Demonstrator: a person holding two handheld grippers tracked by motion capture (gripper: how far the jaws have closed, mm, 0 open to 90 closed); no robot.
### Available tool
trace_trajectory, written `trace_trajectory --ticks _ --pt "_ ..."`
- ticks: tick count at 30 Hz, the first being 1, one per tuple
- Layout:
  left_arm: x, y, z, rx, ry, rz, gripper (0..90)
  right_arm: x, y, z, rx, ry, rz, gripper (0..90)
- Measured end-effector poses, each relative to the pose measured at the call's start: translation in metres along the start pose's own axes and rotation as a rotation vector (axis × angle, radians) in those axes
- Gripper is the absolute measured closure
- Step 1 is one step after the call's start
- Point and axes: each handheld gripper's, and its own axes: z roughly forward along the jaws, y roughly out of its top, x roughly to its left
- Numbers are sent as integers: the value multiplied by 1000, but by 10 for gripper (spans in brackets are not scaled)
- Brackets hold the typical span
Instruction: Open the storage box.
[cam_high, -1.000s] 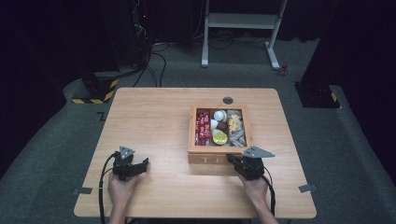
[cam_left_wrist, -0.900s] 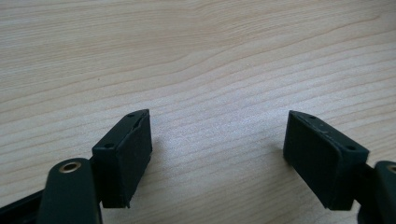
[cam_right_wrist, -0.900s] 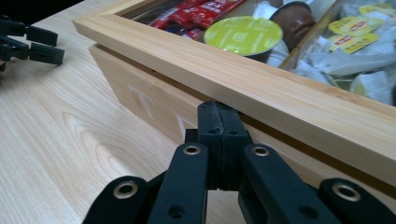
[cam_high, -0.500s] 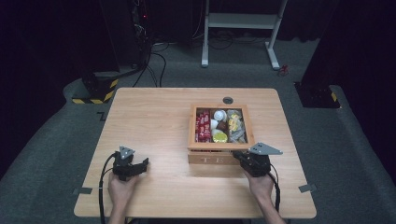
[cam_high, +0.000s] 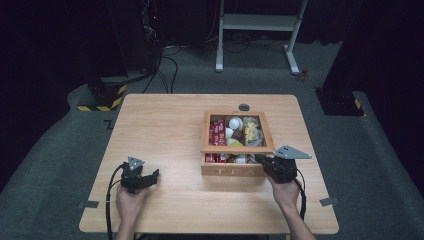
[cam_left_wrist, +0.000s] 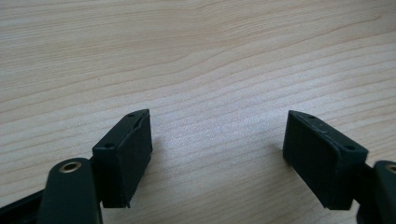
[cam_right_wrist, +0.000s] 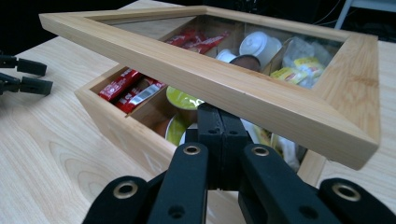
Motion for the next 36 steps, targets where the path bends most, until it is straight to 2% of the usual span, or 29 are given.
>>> trace_trajectory --ticks 8,21,26,36 --pt "0 0 0 2 0 3 232 -3 10 -4 -12 -3 -11 900" --pt "0 0 1 8 -4 5 187 -12 21 -7 -23 -15 2 900" --pt "0 0 1 8 -9 5 190 -17 25 -10 -29 -20 14 900" --pt "-2 1 -1 5 -19 9 258 -26 33 -14 -30 -34 17 900"
